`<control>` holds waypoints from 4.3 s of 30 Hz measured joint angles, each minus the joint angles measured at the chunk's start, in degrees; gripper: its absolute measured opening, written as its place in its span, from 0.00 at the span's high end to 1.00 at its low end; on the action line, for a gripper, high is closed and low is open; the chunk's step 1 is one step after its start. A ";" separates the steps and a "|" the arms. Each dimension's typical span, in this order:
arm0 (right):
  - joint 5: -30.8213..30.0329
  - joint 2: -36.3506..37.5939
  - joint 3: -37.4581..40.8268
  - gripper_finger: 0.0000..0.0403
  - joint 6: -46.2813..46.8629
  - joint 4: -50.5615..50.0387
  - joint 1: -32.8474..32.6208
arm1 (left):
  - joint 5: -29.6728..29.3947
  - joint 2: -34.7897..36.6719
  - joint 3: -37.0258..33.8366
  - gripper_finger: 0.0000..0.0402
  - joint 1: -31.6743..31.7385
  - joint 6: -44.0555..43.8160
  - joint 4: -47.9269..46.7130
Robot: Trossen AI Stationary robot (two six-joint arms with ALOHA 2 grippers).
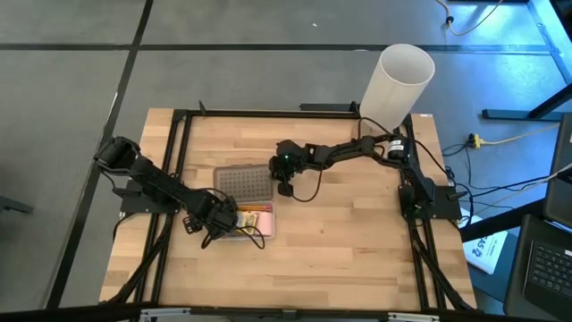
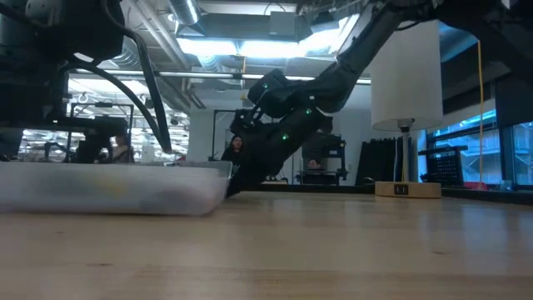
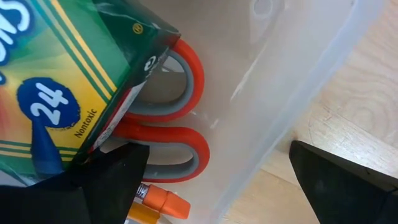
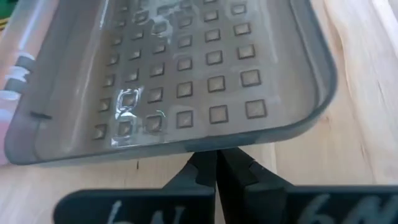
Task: Pack school essentials
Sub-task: Close the transparent supply box
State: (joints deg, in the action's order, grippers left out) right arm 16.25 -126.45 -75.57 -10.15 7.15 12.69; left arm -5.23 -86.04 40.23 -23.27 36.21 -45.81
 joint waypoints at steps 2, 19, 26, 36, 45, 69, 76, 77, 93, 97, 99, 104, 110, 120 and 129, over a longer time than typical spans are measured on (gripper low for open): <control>0.07 -0.06 0.04 0.99 -0.84 0.68 0.00 | 0.00 0.00 0.00 0.03 0.00 -0.02 0.01; -0.06 0.39 0.17 0.99 -5.36 5.91 -1.70 | -1.96 0.67 1.64 0.03 -0.05 -0.35 -0.31; -0.06 0.41 0.17 0.99 -5.59 6.01 -1.77 | -2.45 0.81 4.04 0.03 -0.20 -2.21 -2.50; -0.04 0.46 0.11 0.99 -6.65 6.02 -1.77 | -0.79 0.89 5.64 0.03 -0.15 -10.71 -9.82; -0.04 0.57 0.07 0.99 -6.65 9.02 -1.77 | 6.03 0.92 5.68 0.03 -0.15 -17.33 -10.77; 3.05 0.63 -3.06 0.99 -8.44 8.96 -2.03 | 2.91 4.16 5.70 0.03 -0.15 -36.21 -18.70; 4.92 0.63 -4.18 0.99 -8.45 8.73 -2.15 | 3.21 8.61 5.70 0.03 -0.15 -39.47 -18.86; 4.91 0.63 -4.33 0.99 -8.45 8.52 -2.29 | 3.21 9.43 5.70 0.03 -0.15 -40.32 -19.17; 4.86 0.63 -8.62 0.99 -9.95 4.07 -4.41 | 3.18 26.65 5.70 0.03 -5.45 -53.19 -20.03; 4.86 0.63 -9.97 0.99 -10.04 2.90 -4.83 | 0.09 30.40 5.70 0.03 -7.10 -56.72 -20.02; 4.84 0.63 -10.70 0.99 -10.76 1.77 -5.15 | -1.36 31.87 5.70 0.03 -7.77 -58.32 -20.03; 2.92 0.63 -13.63 0.99 -12.74 -3.84 -6.38 | -2.18 34.55 5.71 0.03 -9.00 -61.70 -19.99; 2.03 0.63 -18.62 0.99 -13.01 -11.84 -7.96 | -0.51 37.28 5.73 0.03 -9.16 -72.16 -18.79; -0.46 0.63 -20.70 0.99 -14.17 -13.38 -11.34 | 17.22 41.83 5.73 0.03 -9.20 -78.60 -11.40; -3.17 0.63 -20.73 0.99 -13.95 -13.34 -16.02 | 17.36 46.35 5.75 0.03 -9.18 -83.41 -10.68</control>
State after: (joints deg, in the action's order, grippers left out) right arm 13.08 -125.82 -96.30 -24.10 -6.19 -3.33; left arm 12.13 -39.69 45.98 -32.45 -47.21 -56.49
